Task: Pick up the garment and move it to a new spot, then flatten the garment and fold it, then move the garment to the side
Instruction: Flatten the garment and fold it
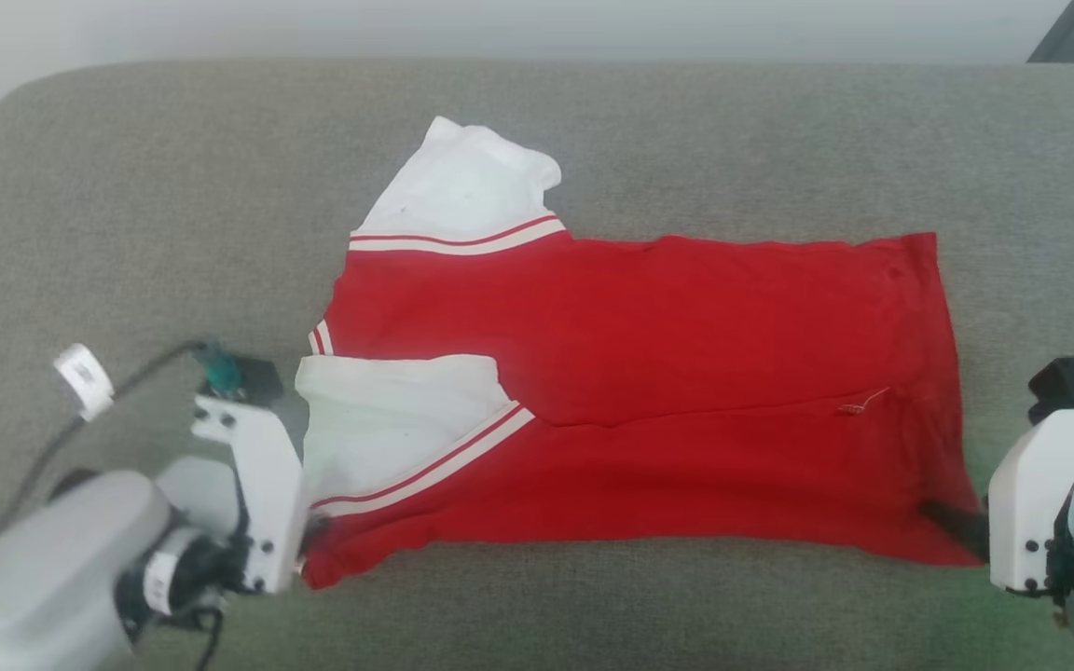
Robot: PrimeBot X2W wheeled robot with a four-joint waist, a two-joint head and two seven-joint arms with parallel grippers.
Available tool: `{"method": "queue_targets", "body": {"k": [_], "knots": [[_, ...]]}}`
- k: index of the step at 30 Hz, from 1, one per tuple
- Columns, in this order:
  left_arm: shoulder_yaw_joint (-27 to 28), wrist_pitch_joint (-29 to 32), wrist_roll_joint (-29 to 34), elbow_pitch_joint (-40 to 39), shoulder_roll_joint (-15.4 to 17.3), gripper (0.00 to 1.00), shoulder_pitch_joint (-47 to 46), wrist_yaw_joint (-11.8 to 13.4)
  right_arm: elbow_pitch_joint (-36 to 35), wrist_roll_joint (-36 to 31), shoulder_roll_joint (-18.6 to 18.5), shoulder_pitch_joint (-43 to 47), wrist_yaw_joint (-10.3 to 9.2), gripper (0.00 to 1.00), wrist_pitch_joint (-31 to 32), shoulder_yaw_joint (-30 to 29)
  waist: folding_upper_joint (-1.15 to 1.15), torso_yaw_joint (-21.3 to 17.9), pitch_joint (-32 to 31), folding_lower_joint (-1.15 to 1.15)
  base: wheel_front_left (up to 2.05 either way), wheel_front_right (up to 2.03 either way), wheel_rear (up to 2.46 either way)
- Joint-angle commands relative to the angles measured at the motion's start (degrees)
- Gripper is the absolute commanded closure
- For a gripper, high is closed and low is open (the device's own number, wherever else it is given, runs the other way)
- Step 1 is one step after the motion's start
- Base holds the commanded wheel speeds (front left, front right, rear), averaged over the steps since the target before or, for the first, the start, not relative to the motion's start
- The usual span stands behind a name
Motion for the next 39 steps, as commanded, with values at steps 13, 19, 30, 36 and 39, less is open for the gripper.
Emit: {"method": "queue_targets", "body": {"k": [13,19,30,36,39], "knots": [[4.82,2.41,2.45,-4.73,5.46,0.00,-10.21,0.73,-6.92,-1.38,3.05,-3.26,0.01,0.00,-12.18,-1.21,0.00,-5.58,-0.65,0.01,0.00,0.00,0.00],[6.48,2.44,3.21,2.43,4.26,0.00,-15.96,-1.45,-8.71,-4.09,5.29,-7.02,0.01,0.00,-25.47,2.57,0.00,-11.24,1.92,0.01,0.00,0.00,0.00],[9.51,-4.06,6.59,19.87,2.75,0.00,-26.75,-9.30,-5.86,-8.85,9.62,-9.66,0.01,0.00,-48.70,7.25,0.00,-20.85,9.04,0.01,0.00,0.00,0.00],[9.57,-4.06,7.81,28.39,0.96,0.00,-32.45,-12.62,-3.12,-7.85,10.97,-9.89,0.01,0.00,-51.31,8.05,0.00,-23.29,12.88,0.01,0.00,0.00,0.00],[9.10,-2.67,8.05,32.25,-0.11,0.00,-34.42,-13.64,-2.27,-7.33,11.51,-10.61,0.01,0.00,-52.00,8.59,0.00,-24.09,14.42,0.01,0.00,0.00,0.00]]}}
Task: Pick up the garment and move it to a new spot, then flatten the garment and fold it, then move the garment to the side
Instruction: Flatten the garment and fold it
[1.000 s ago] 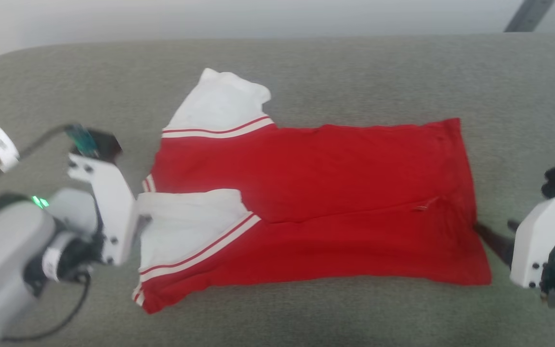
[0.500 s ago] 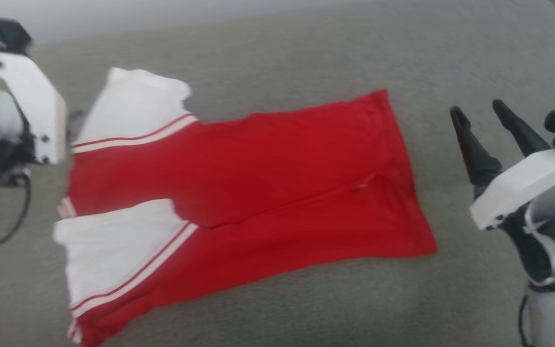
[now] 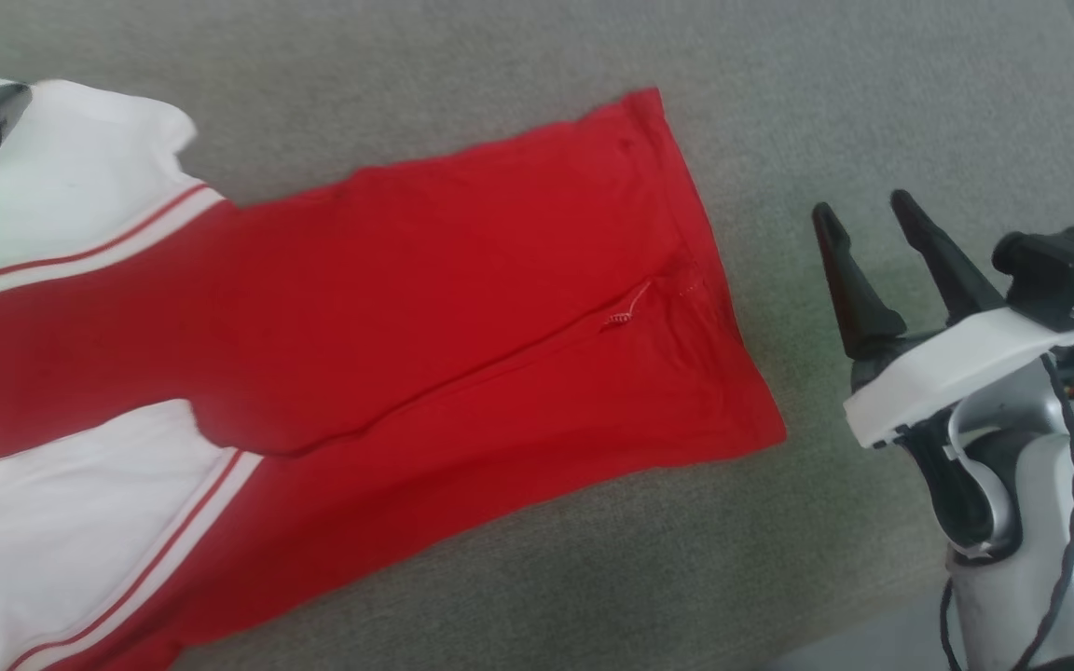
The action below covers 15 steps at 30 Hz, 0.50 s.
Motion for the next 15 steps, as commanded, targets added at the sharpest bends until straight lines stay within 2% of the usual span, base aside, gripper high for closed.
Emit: {"method": "queue_targets", "body": {"k": [1,4,8,9,10,15], "knots": [[-0.46,1.26,0.97,1.60,-0.24,0.00,-0.97,-0.42,0.19,0.49,0.50,-0.95,0.02,0.00,-0.56,0.21,0.00,-1.47,1.98,-0.01,0.00,0.00,0.00],[-1.01,4.34,0.43,5.47,-1.14,0.00,-2.25,0.19,1.07,0.89,0.77,-1.87,0.02,0.00,-0.37,0.99,0.00,-1.87,3.11,-0.01,0.00,0.00,0.00],[-2.93,8.35,0.52,9.53,-2.32,0.00,-1.33,-0.21,1.98,1.97,0.88,-3.36,0.02,0.00,1.47,2.36,0.00,-2.00,4.30,-0.01,0.00,0.00,0.00],[-2.99,8.82,0.07,10.27,-2.87,0.63,-1.05,-0.46,2.28,2.30,0.75,-3.96,0.02,0.00,2.30,2.81,0.00,-1.89,4.56,-0.01,0.00,0.00,0.00],[-2.94,9.43,-0.37,11.08,-3.48,1.00,-0.88,-0.38,2.59,2.62,0.58,-4.74,0.02,0.00,3.14,3.23,0.00,-1.73,4.81,-0.01,0.00,0.00,0.00],[-4.32,9.12,0.86,12.56,-5.86,1.00,-1.44,-2.57,5.49,3.98,-0.74,-10.72,0.02,0.00,8.60,4.19,0.00,-0.07,5.69,-0.01,0.00,0.00,0.00]]}}
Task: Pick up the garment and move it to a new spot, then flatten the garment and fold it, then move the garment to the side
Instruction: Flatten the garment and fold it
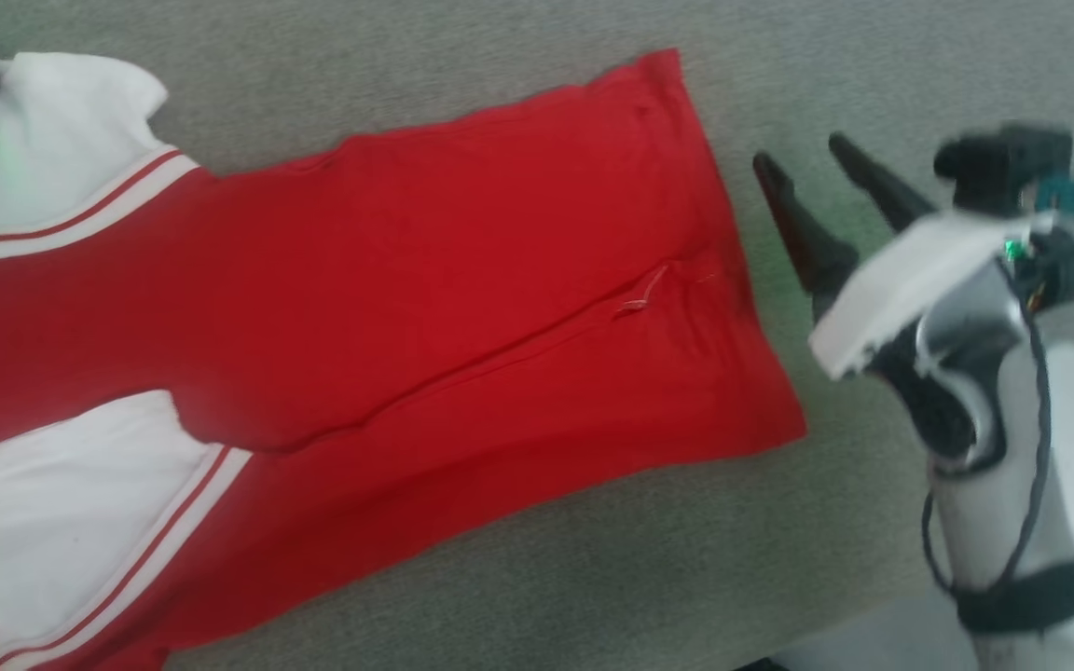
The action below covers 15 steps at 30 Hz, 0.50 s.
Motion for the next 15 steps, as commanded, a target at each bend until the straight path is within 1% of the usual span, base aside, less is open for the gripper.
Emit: {"method": "queue_targets", "body": {"k": [1,2,6,12,15], "knots": [[-2.35,0.92,1.17,2.47,-1.48,1.00,4.30,-0.69,1.46,0.89,-0.47,-2.76,0.02,0.00,1.76,0.28,0.00,0.99,0.44,-0.01,0.00,0.00,0.00],[-2.35,0.92,1.17,2.47,-1.48,1.00,4.30,-0.69,1.46,0.89,-0.47,-2.76,0.02,0.00,1.76,0.28,0.00,0.99,0.44,-0.01,0.00,0.00,0.00],[-2.62,-0.07,1.17,3.87,-3.76,1.00,2.58,-1.64,6.94,1.56,-1.97,-9.80,0.02,0.00,7.45,1.88,0.00,2.71,0.95,-0.01,0.00,0.00,0.00],[-2.65,-1.82,1.58,6.35,-6.85,1.00,0.02,-2.72,15.97,3.17,-3.44,-18.86,0.02,0.00,16.80,6.42,0.00,5.03,1.56,-0.01,0.00,0.00,0.00],[-2.65,-2.85,1.69,7.74,-7.93,1.00,-0.88,-3.39,20.47,3.53,-3.98,-21.80,0.02,0.00,21.21,8.95,0.00,5.75,1.74,-0.01,0.00,0.00,0.00]]}}
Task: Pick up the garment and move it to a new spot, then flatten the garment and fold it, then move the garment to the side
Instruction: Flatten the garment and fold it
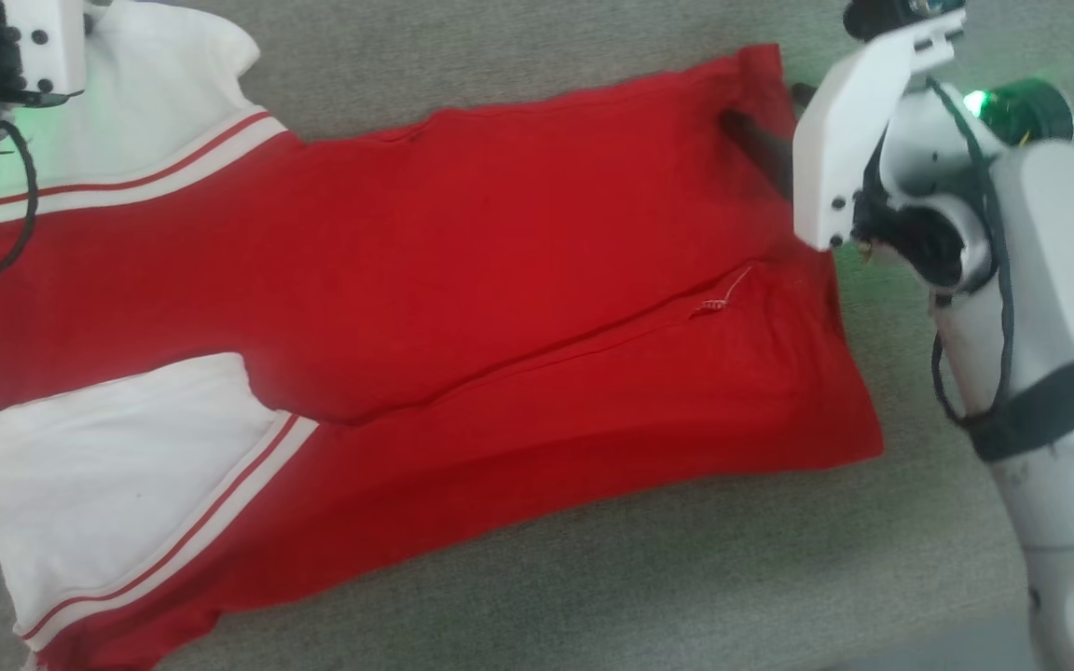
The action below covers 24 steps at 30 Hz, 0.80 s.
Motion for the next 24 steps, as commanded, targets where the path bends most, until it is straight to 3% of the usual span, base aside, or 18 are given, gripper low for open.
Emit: {"method": "queue_targets", "body": {"k": [1,6,7,12,24], "knots": [[-1.40,0.52,0.38,1.93,-0.38,1.00,3.31,0.04,1.39,0.49,0.18,0.10,0.02,0.00,0.87,0.59,0.00,0.29,0.14,0.00,0.00,0.00,0.00],[-1.37,-1.47,0.27,4.26,-2.50,1.00,2.07,-1.26,7.83,1.95,-0.77,-3.79,0.02,0.00,5.90,5.31,0.00,1.68,0.34,0.00,0.00,0.00,0.00],[-1.28,-2.04,0.22,4.58,-2.89,1.00,1.81,-1.44,8.50,2.25,-1.20,-4.21,0.02,1.00,6.40,6.09,0.00,1.99,0.27,0.00,0.00,0.00,0.00],[-2.11,-4.15,1.45,5.48,-4.17,1.00,0.22,-2.62,9.20,2.67,-4.27,-5.53,0.01,1.00,6.55,8.06,0.00,3.96,-1.00,0.00,0.00,0.00,0.00],[-2.98,-2.42,0.24,3.92,-8.51,1.00,-1.94,-4.29,5.62,2.10,-7.64,-1.98,0.01,1.00,2.21,3.71,0.00,9.85,-8.32,0.00,0.00,0.00,0.00]]}}
